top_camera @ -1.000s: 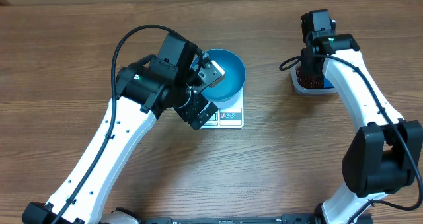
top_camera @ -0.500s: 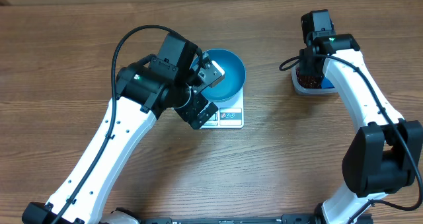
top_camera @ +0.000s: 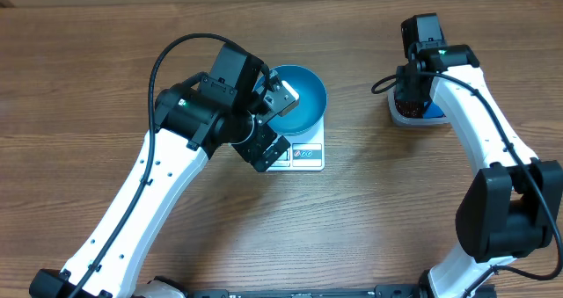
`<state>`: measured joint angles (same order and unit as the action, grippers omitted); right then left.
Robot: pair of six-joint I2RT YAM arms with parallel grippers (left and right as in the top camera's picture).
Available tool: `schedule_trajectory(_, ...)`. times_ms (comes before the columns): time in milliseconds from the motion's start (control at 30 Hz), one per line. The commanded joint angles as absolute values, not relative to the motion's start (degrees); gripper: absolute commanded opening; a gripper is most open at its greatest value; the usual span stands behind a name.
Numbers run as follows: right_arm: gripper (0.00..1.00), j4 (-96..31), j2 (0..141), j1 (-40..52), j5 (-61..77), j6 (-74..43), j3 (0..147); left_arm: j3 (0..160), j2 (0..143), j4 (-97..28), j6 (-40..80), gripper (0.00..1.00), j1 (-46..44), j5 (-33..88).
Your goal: Scoop item into bowl and weigh 150g on scale
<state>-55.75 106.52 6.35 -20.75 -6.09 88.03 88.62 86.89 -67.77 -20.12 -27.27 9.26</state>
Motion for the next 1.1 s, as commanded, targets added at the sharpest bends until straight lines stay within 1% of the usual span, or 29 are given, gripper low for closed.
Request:
schedule_trajectory(0,0.04,-56.55,106.91,5.85,-17.8,-8.49,89.65,88.49,86.87,-67.88,-21.23,0.99,-26.96,10.11)
schedule_trajectory(67,0.04,-56.93,106.91,5.43,-17.37,-9.06,89.65,88.49,86.87,-67.85,-21.21,0.99,-26.96,10.11)
schedule_trajectory(467,0.04,-57.17,106.91,-1.34,-4.01,-9.63,89.65,88.49,86.87,-67.88,-21.23,1.0,-26.96,10.11)
schedule_trajectory(1067,0.04,-57.56,106.91,-1.8,0.19,-9.58,89.65,88.49,86.87,-67.88,-21.21,0.99,-26.96,10.11)
